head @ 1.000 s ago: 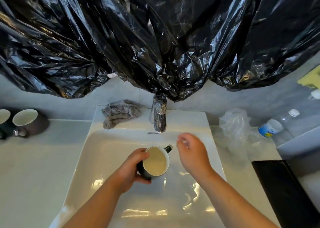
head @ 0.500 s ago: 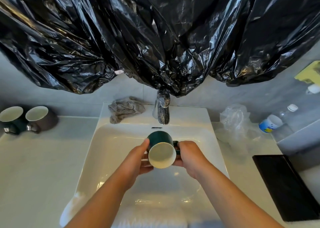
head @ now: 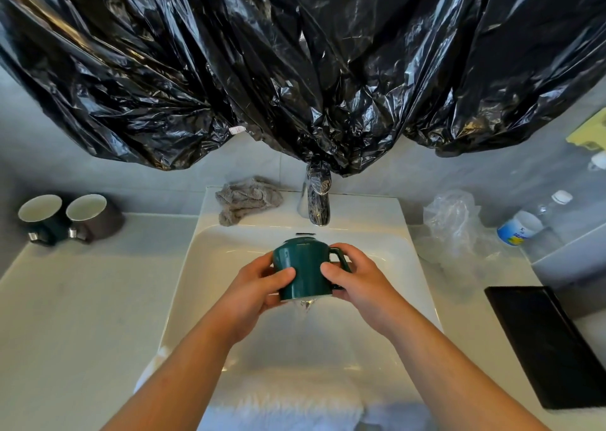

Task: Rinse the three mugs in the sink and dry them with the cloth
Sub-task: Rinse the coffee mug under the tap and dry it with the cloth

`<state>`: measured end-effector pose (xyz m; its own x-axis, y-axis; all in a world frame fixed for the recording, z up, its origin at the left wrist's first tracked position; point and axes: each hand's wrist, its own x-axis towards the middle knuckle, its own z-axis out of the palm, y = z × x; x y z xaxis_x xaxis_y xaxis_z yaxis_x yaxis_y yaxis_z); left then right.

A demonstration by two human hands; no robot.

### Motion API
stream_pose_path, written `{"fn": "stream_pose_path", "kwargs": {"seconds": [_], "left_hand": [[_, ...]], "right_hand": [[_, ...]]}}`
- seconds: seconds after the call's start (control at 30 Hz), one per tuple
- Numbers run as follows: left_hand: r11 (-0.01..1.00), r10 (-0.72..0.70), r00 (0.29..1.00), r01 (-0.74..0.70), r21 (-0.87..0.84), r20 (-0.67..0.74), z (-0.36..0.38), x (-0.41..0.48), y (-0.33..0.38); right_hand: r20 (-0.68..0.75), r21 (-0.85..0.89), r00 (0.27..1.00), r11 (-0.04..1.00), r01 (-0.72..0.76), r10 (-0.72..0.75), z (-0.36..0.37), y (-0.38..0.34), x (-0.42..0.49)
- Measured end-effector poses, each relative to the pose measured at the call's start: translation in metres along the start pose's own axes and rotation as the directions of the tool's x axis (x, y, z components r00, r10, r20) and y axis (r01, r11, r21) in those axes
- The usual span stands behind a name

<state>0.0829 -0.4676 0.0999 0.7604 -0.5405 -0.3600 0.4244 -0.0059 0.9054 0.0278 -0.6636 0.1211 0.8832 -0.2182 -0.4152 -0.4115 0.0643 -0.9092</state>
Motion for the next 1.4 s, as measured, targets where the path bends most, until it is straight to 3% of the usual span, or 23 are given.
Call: {"fn": "stream_pose_path", "kwargs": {"seconds": [0.33,0.6,0.8,1.4], "left_hand": [[0.935,0.183,0.983,-0.173,0.309,-0.004,-0.013,-0.005,0.031],[0.884,0.36,0.933,-0.341,0.319,0.0,-0.01,-0.02,0.053],[0.851,0.415,0.91,-0.394,0.346,0.016,-0.008,-0.027,0.069],[0.819,0.453,0.891,-0.425,0.385,0.02,-0.009,-0.026,0.076]], "right_hand": [[0.069,-0.18,0.985,0.969,0.168,-0.158,-0.007,-0.017,-0.009],[0.096,-0.243,0.935,0.902,0.355,-0.342,-0.005,-0.036,-0.025],[0.083,-0.312,0.896,0.843,0.438,-0.435,-0.003,-0.053,-0.03],[0.091,-0.294,0.889,0.841,0.454,-0.448,0.0,-0.059,-0.028]]}}
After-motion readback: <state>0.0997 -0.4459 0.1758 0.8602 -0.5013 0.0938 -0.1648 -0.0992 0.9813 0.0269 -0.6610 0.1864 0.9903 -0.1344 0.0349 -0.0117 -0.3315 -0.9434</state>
